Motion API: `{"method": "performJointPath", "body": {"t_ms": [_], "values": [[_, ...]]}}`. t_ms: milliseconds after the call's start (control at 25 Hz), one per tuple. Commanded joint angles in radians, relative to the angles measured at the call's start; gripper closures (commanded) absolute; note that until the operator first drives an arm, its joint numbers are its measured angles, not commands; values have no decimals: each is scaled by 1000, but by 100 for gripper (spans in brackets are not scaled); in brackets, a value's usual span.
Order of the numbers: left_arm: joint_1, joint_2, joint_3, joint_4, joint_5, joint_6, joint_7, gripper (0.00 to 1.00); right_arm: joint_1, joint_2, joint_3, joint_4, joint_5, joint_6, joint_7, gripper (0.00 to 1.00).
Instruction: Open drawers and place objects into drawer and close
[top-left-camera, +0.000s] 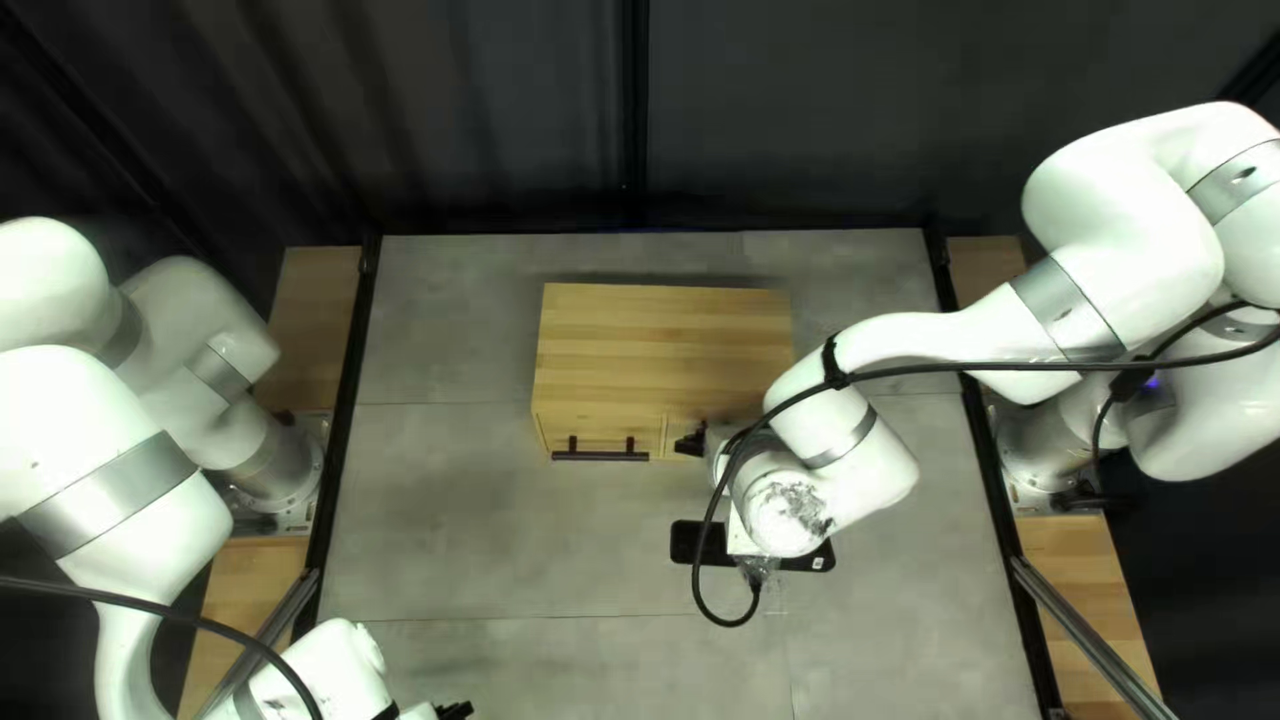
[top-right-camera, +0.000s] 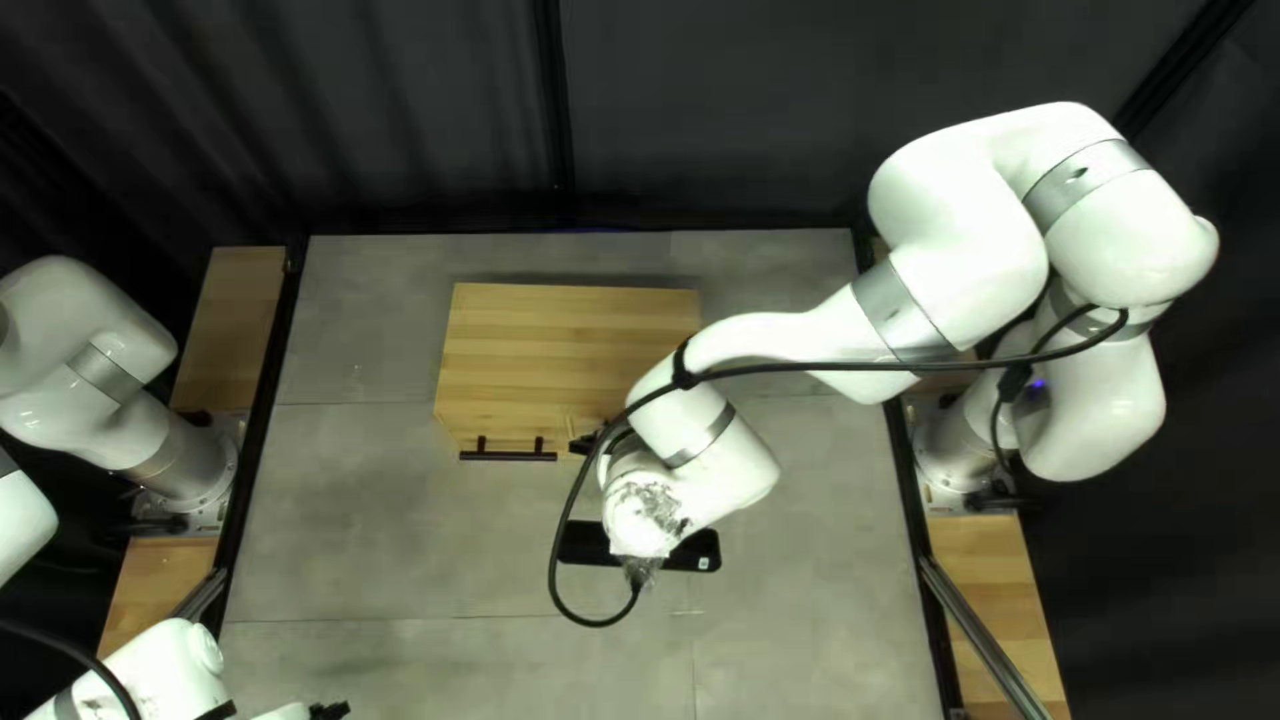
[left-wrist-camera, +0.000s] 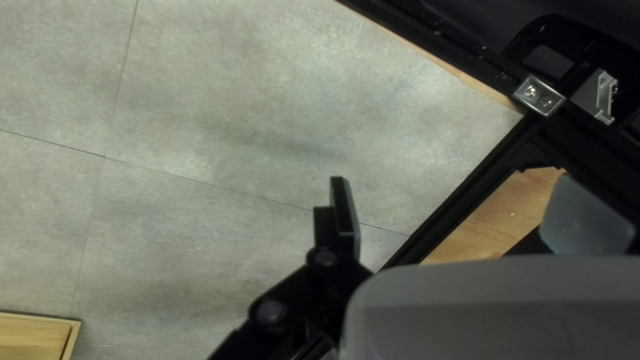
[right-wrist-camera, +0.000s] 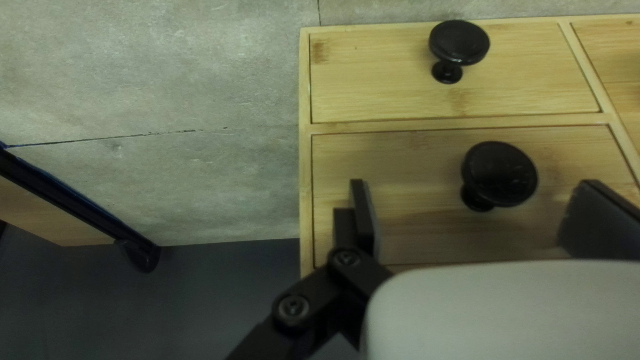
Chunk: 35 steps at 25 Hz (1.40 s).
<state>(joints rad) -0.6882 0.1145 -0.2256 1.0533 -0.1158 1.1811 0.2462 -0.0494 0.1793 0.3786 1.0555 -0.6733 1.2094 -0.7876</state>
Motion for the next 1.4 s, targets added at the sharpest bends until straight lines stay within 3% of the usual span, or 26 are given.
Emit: {"method": "performJointPath", "body": {"t_ms": [40, 240, 440, 600, 760, 880, 1400], "values": [[0, 0, 0, 0, 0, 0, 0, 0, 17, -8, 17, 29, 22, 32, -7, 0], [0, 0, 0, 0, 0, 0, 0, 0, 37, 4, 38, 165, 130, 163, -17, 0], [0, 0, 0, 0, 0, 0, 0, 0, 25, -28, 36, 290, 321, 277, 58, 0], [0, 0, 0, 0, 0, 0, 0, 0, -21, -154, -3, 214, 528, 213, 250, 0], [0, 0, 0, 0, 0, 0, 0, 0, -36, -252, -20, 121, 639, 179, 485, 0], [0, 0, 0, 0, 0, 0, 0, 0, -32, -269, -9, 128, 659, 191, 620, 0], [0, 0, 0, 0, 0, 0, 0, 0, -32, -269, -9, 128, 659, 191, 620, 0]]}}
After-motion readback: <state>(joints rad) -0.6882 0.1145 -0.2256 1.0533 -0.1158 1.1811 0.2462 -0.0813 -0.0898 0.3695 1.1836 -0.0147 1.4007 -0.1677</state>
